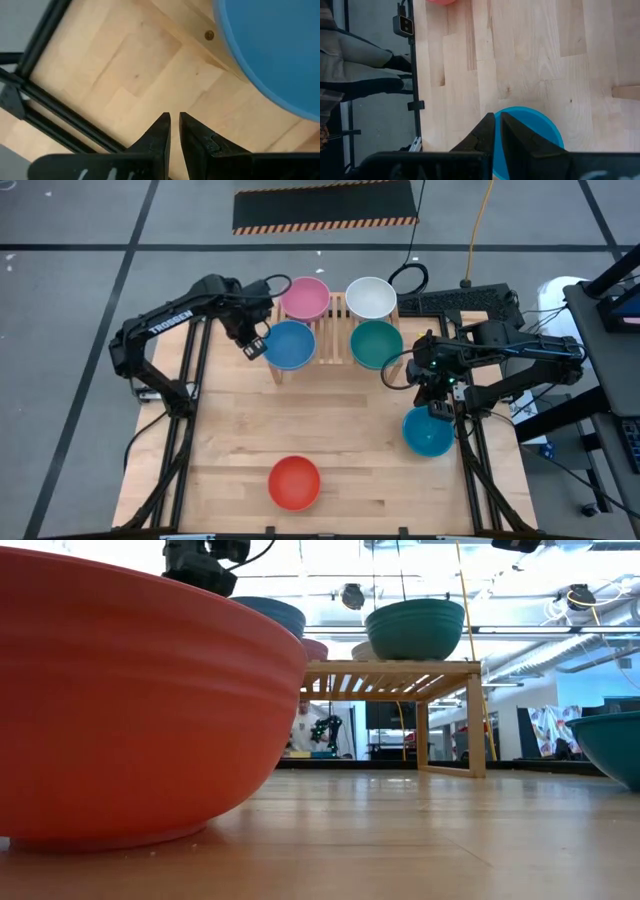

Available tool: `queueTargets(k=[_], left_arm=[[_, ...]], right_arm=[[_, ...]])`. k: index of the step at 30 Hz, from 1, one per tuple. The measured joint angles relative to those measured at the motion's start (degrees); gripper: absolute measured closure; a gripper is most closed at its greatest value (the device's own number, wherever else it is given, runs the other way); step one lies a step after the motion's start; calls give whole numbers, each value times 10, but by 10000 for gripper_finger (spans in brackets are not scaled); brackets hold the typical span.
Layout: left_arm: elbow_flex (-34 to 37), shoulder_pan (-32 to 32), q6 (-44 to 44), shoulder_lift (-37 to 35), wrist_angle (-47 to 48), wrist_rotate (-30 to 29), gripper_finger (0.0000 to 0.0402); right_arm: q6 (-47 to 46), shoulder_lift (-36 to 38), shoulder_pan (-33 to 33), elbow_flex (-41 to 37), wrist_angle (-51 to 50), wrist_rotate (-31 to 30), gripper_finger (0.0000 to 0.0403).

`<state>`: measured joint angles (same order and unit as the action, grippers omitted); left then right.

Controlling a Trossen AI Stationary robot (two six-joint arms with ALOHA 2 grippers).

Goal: Place and stack bowls onto a shelf
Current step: Put the left blue bowl on the shelf

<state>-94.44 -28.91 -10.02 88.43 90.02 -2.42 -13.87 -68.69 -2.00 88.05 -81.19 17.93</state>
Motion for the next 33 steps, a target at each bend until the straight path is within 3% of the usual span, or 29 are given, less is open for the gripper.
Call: queueTargets(k=[10,33], left_arm=[[11,33,-10,-1,-20,68,355],[11,51,-32,-1,-86,71,355]], right_arm=[[1,0,0,0,0,0,378],[15,0,0,0,0,0,378]])
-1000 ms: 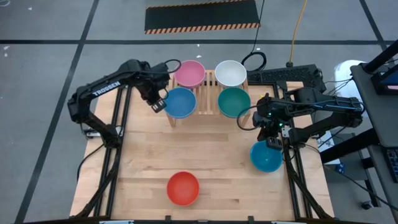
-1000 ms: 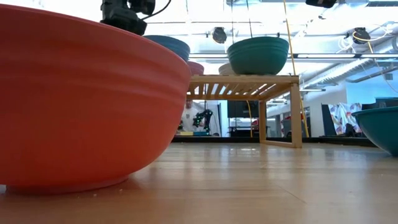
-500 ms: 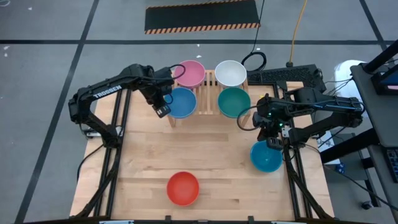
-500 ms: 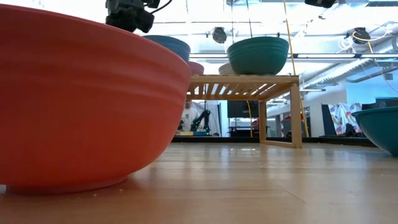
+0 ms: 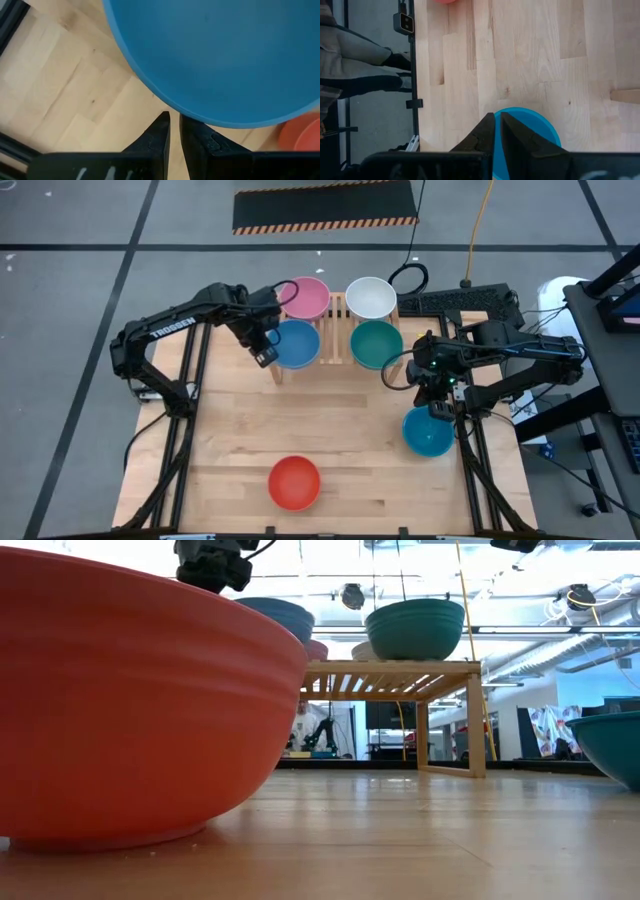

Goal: Place and stack bowls onto a shelf
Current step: Put the left blue bowl on the shelf

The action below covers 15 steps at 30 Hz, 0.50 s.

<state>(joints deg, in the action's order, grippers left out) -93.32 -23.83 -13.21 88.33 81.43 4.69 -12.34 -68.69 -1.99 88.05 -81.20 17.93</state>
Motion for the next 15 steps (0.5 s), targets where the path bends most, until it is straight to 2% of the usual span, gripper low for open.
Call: queueTargets(k=[8,15], left_arm=[[0,0,-1,0,-32,29,355],[0,0,-2,0,-51,30,355]], right_arm=[[0,0,0,0,0,0,378],[0,0,0,0,0,0,378]])
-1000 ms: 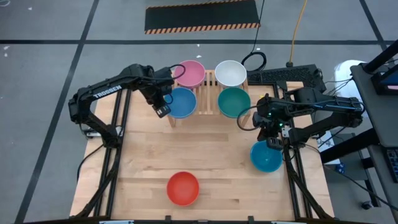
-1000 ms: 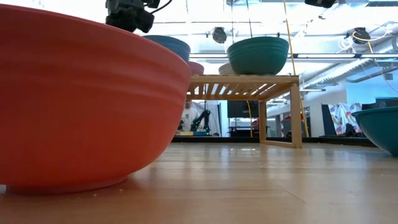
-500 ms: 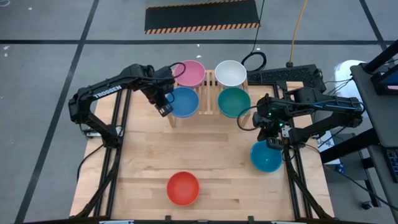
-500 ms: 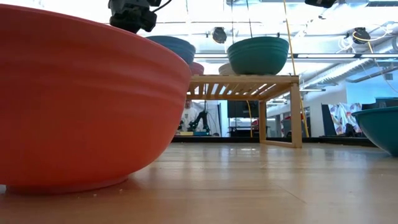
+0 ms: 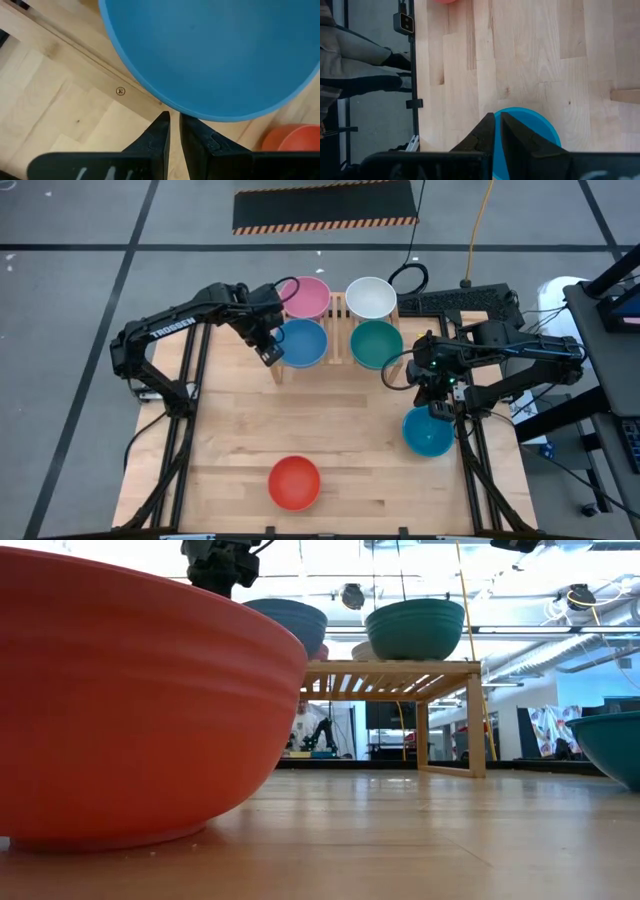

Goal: Place and stack bowls onto a shelf
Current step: Put the left blue bowl on the shelf, then stack the blue bowl on top of the green bowl on the shelf

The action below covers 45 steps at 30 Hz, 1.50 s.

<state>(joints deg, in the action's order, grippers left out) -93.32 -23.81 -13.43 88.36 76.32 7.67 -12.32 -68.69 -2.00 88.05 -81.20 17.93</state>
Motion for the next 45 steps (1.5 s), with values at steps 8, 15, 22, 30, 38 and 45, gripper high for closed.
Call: queueTargets(k=[8,15,22,30,38,45], left_arm=[[0,17,4,0,8,0,355],[0,53,4,-30,68,-49,355],[-1,93,-46,-106,79,-63,355],[-1,135,-78,-173,76,-91,355],[-1,160,-81,-200,79,-94,355],[-1,173,-73,-203,100,-94,355]], right_arm=[[7,0,0,0,0,0,378],[25,0,0,0,-3,1,378],[9,0,0,0,0,2,378],[-27,0,0,0,1,2,370],[-58,0,0,0,5,2,324],[-111,0,-6,0,0,3,308]])
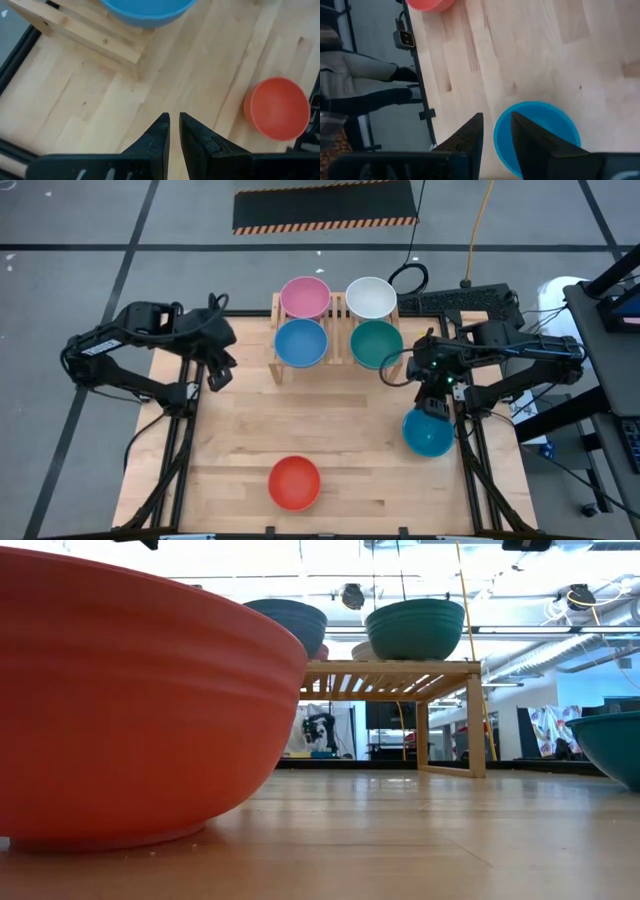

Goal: Place and stack bowls onto a shelf
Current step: Stack the blue bowl on top of the green bowl on the shelf

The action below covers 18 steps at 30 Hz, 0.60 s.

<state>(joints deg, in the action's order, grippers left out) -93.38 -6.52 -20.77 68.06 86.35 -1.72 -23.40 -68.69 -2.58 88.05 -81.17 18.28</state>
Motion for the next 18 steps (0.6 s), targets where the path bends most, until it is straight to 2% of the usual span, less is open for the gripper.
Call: queueTargets(k=[9,18], left_arm=[[0,14,1,0,29,-14,355],[0,22,9,0,36,-14,355]], right_arm=[[-48,-18,-67,0,-14,24,309],[-64,-81,-156,0,-18,27,311]])
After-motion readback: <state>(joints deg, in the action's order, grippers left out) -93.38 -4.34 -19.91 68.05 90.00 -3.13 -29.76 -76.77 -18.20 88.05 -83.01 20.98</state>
